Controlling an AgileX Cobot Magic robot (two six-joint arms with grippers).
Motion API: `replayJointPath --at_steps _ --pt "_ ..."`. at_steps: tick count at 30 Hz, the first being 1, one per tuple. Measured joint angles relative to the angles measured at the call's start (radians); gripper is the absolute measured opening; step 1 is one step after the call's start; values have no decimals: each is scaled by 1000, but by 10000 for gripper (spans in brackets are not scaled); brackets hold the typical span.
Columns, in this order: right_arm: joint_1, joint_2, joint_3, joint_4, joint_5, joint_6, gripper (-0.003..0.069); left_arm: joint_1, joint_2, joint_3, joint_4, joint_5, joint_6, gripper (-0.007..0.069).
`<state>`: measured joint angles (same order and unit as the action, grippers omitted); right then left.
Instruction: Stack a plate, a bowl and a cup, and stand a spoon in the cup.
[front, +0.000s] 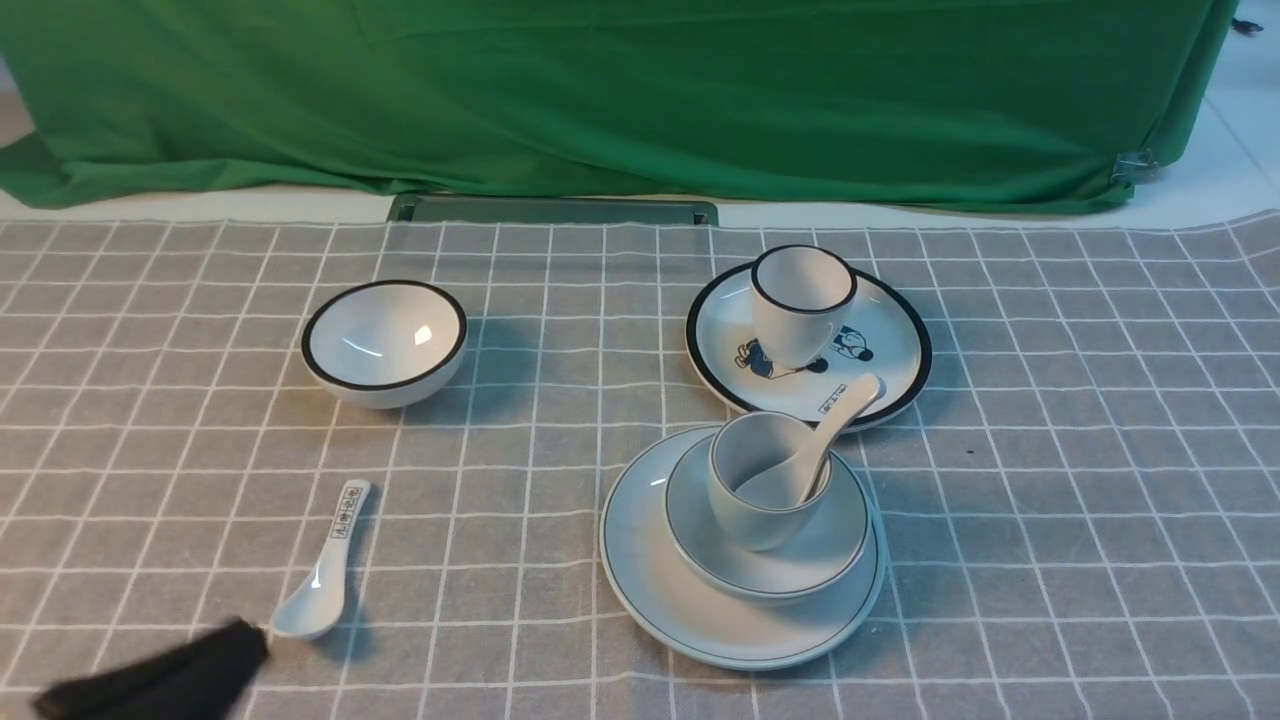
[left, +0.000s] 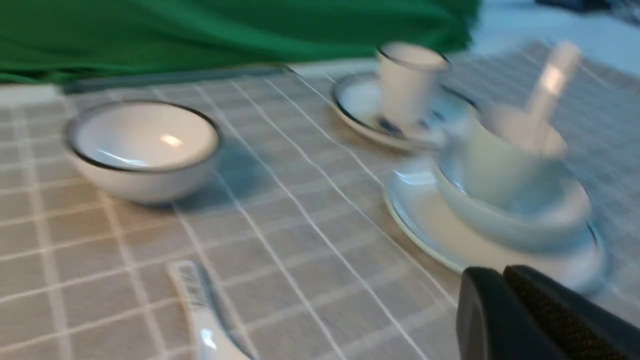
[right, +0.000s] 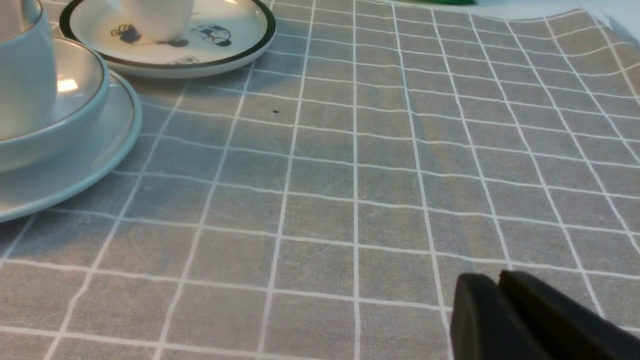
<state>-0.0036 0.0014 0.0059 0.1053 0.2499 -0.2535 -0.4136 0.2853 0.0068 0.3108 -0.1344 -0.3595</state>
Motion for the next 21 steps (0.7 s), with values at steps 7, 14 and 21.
replayJointPath --at_steps 7,14,21 --pt "0 0 0 0 0 0 106 337 -210 0 -154 -45 40 20" --pt "0 0 0 0 0 0 115 386 -268 0 -178 -45 25 36" --pt "0 0 0 0 0 0 127 386 -272 0 -513 87 417 55"
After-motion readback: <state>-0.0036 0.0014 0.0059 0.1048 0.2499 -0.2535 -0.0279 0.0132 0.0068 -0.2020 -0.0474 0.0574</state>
